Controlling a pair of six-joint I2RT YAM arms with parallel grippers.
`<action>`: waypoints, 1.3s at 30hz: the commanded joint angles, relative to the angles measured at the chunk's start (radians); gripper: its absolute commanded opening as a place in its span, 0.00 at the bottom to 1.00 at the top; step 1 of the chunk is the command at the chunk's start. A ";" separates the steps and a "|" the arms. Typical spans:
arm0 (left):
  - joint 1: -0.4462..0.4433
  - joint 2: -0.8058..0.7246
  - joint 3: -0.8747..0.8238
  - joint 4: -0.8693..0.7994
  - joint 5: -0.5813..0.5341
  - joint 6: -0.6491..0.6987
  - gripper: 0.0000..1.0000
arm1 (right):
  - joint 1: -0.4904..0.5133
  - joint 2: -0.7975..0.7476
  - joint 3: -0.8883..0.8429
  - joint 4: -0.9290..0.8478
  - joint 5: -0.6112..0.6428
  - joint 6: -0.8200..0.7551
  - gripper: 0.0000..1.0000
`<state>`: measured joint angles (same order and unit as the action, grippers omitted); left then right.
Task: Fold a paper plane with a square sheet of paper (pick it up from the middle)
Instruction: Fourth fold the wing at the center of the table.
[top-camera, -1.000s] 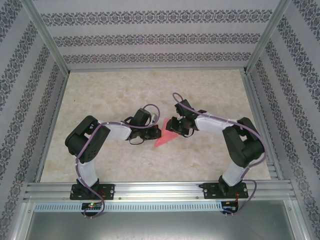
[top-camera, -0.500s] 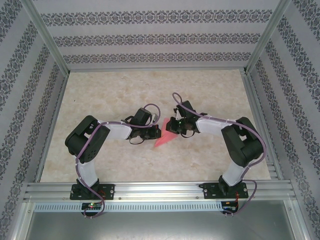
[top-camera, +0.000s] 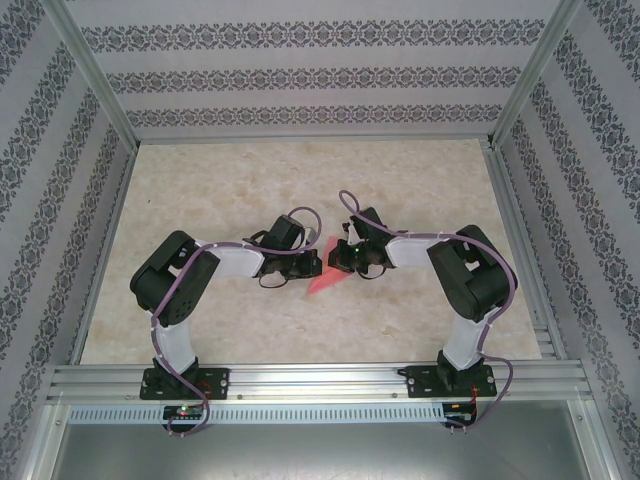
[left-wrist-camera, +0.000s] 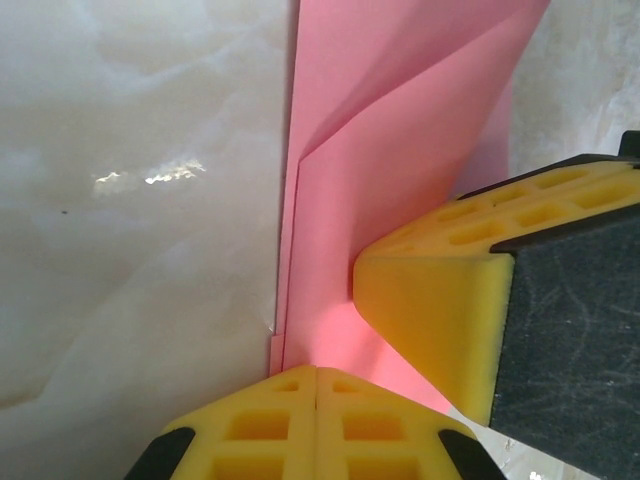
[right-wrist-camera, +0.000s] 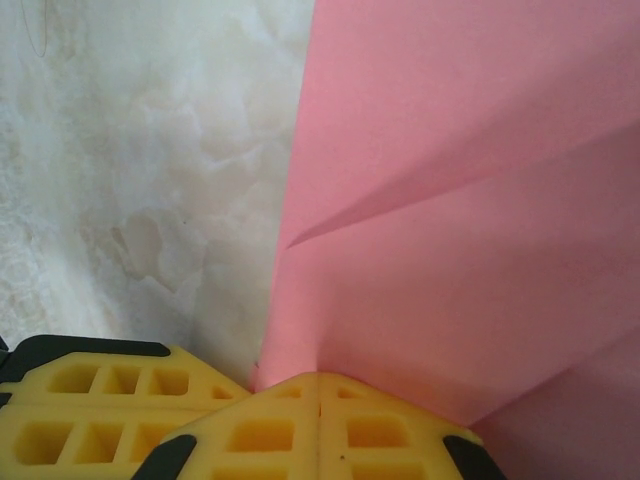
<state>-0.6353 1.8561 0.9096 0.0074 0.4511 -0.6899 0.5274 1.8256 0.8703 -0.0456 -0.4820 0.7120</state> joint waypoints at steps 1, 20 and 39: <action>-0.006 0.034 -0.009 -0.128 -0.058 0.020 0.00 | -0.002 0.051 -0.040 0.000 0.013 -0.003 0.04; -0.019 -0.066 -0.005 -0.053 0.124 -0.025 0.14 | -0.006 0.087 -0.063 0.010 0.036 0.014 0.04; -0.033 -0.079 -0.068 -0.091 0.113 -0.027 0.18 | -0.007 0.110 -0.058 -0.016 0.045 0.014 0.03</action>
<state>-0.6449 1.8099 0.8757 -0.0433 0.5453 -0.7010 0.5209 1.8545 0.8459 0.0570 -0.5301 0.7311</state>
